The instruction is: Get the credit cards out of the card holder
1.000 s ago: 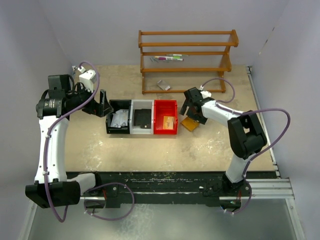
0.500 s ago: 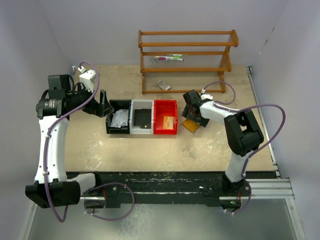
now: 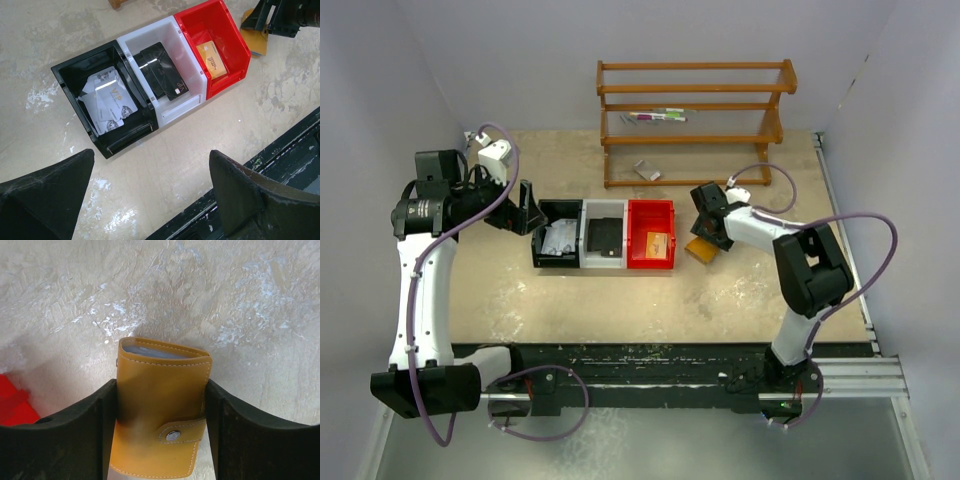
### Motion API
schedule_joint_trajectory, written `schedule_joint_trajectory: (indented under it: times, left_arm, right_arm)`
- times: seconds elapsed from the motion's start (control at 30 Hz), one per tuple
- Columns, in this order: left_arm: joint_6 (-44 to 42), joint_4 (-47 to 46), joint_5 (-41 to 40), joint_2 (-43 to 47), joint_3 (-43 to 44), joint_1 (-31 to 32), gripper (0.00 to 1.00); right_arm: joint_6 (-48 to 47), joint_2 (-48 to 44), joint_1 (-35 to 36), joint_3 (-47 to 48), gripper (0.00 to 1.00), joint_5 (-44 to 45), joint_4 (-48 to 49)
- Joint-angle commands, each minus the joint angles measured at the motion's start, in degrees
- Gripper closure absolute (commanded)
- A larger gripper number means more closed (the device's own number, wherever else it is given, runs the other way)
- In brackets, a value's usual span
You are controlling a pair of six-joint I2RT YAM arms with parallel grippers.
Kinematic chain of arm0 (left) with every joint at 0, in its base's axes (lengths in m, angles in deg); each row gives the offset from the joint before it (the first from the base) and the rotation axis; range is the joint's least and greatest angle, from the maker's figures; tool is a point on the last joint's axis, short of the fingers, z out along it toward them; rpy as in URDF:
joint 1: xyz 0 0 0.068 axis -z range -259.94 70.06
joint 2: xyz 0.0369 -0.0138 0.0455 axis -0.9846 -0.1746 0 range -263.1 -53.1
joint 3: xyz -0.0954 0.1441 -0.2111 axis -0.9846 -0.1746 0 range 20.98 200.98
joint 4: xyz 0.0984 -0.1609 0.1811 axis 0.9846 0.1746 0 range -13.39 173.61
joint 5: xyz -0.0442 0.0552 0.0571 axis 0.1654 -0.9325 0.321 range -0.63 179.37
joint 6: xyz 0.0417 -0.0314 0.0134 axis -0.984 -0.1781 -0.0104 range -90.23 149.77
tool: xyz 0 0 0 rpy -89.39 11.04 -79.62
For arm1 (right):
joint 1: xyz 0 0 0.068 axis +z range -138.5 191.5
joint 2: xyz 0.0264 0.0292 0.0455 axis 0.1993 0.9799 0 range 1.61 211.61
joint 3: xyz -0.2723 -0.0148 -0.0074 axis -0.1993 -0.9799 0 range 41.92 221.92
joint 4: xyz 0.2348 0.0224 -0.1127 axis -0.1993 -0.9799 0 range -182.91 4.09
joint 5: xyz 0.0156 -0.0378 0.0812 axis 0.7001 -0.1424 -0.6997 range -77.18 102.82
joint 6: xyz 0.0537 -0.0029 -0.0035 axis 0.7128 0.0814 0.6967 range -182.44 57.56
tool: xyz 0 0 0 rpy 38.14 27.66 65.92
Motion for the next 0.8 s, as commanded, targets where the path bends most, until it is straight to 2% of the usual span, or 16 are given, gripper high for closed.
schedule_joint_trajectory:
  times: [0.0, 0.27, 0.43, 0.77]
  left_arm:
    - [-0.35, -0.72, 1.66, 0.94, 0.84, -0.27, 0.01]
    - [0.95, -0.78, 3.39, 1.4, 0.56, -0.27, 0.01]
    - [4.01, -3.0, 8.24, 0.88, -0.6, -0.27, 0.01]
    - [13.45, -7.9, 16.81, -0.27, -3.94, -0.19, 0.01]
  right_arm:
    - [-1.6, -4.8, -0.11, -1.63, 0.4, -0.03, 1.07]
    - [-6.27, -15.54, 0.85, 1.81, 0.41, -1.13, 1.97]
    - [-6.03, -19.31, 6.88, 8.9, 0.41, -2.99, 1.51]
    - [-1.07, -12.12, 21.73, 26.94, 0.4, -7.97, 4.4]
